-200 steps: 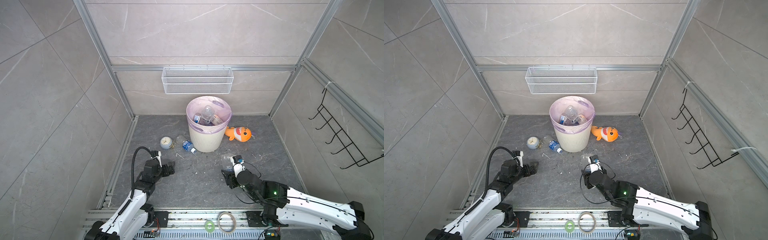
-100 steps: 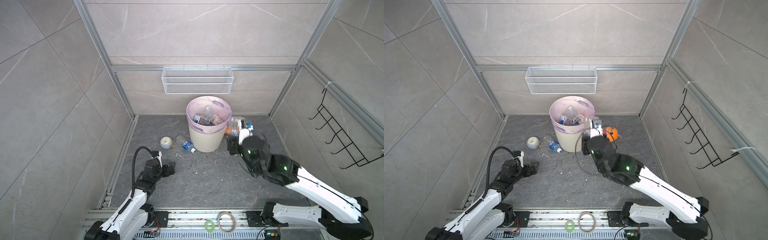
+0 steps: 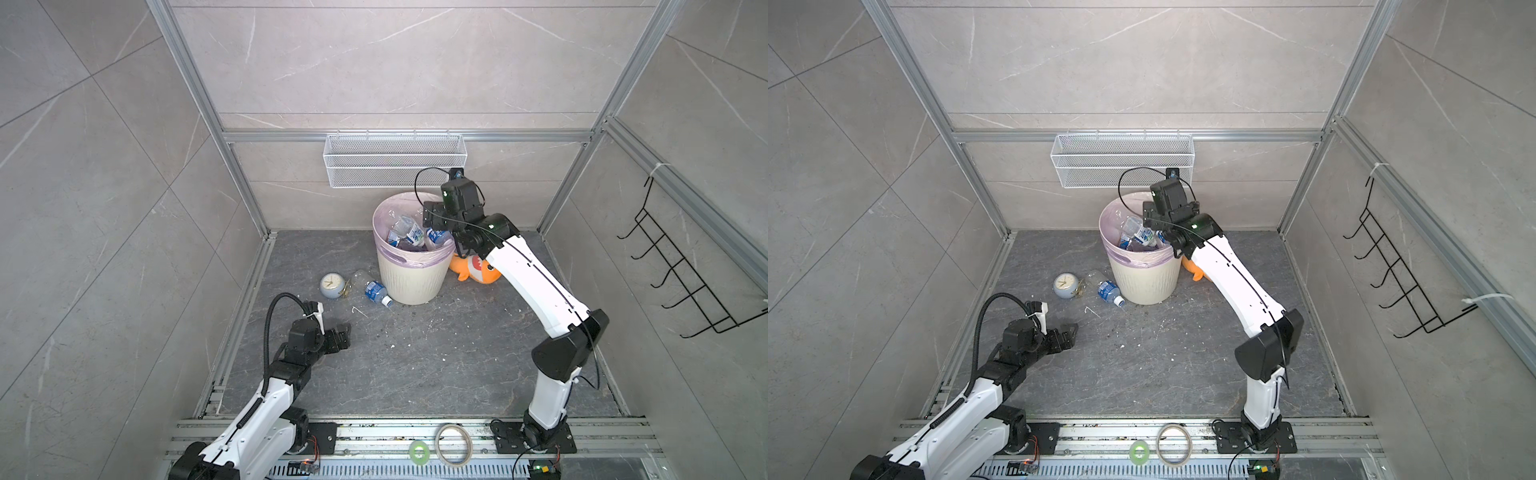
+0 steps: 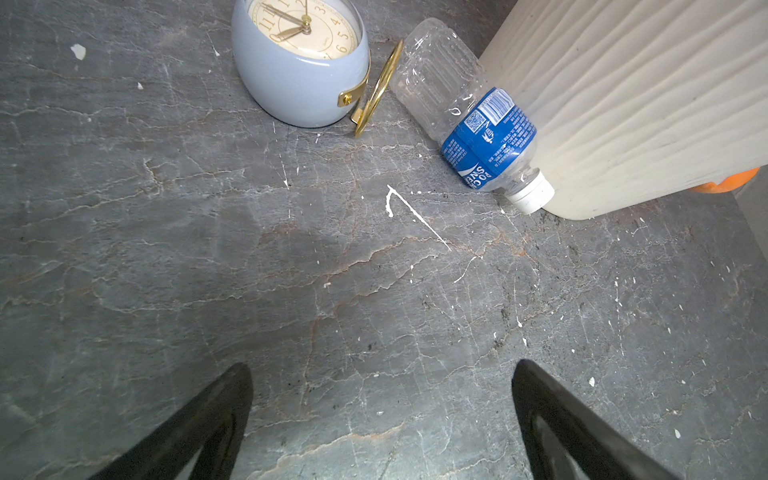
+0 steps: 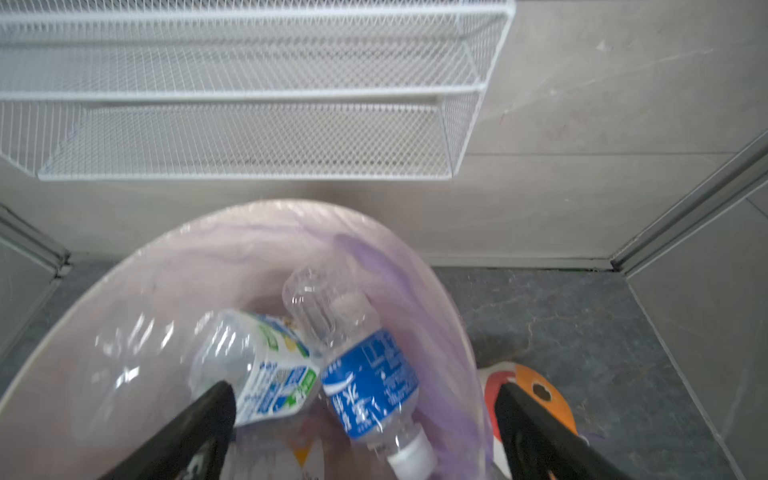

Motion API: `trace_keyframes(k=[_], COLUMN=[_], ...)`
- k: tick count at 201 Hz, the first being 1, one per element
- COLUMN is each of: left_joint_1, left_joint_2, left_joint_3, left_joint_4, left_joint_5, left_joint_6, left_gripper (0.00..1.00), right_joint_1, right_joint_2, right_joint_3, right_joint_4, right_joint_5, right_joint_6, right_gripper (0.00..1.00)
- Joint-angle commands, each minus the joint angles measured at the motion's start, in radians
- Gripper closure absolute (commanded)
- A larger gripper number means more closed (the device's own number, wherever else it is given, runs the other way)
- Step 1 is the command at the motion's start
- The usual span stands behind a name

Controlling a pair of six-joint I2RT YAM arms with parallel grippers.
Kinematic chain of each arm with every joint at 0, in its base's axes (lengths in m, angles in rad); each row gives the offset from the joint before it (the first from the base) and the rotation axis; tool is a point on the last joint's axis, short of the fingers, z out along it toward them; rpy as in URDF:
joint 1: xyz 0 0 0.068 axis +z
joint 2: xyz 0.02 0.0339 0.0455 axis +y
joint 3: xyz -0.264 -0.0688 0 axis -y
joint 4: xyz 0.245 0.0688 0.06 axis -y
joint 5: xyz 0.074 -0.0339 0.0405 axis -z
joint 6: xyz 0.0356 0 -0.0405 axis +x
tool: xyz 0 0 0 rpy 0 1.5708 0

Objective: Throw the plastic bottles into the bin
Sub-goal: 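Open the right gripper to drop the bottle and draw it back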

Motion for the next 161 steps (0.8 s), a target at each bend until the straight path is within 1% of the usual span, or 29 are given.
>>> trace_keyframes(k=[1, 27, 57, 123, 161], left_joint_1=[-0.007, -0.006, -0.006, -0.007, -0.006], left_joint_2=[0.004, 0.003, -0.003, -0.02, -0.006], left_joint_3=[0.04, 0.038, 0.035, 0.03, 0.048], left_joint_4=[0.039, 0.042, 0.042, 0.035, 0.02], left_joint_5=[0.001, -0.002, -0.003, -0.027, -0.036], left_joint_6=[0.018, 0.018, 0.02, 0.019, 0.019], left_gripper=[0.01, 0.01, 0.0, 0.0, 0.0], right_joint_1=[0.006, 0.006, 0.006, 0.006, 0.013], right_joint_2=[-0.158, -0.281, -0.427, -0.762, -0.925], right_joint_3=[-0.083, -0.264, -0.448, -0.893, -1.156], right_joint_4=[0.075, 0.11, 0.11, 0.111, 0.132], right_joint_5=[-0.058, -0.087, -0.109, -0.162, -0.212], right_joint_6=[0.034, 0.048, 0.068, 0.147, 0.193], right_gripper=[0.01, 0.01, 0.01, 0.01, 0.01])
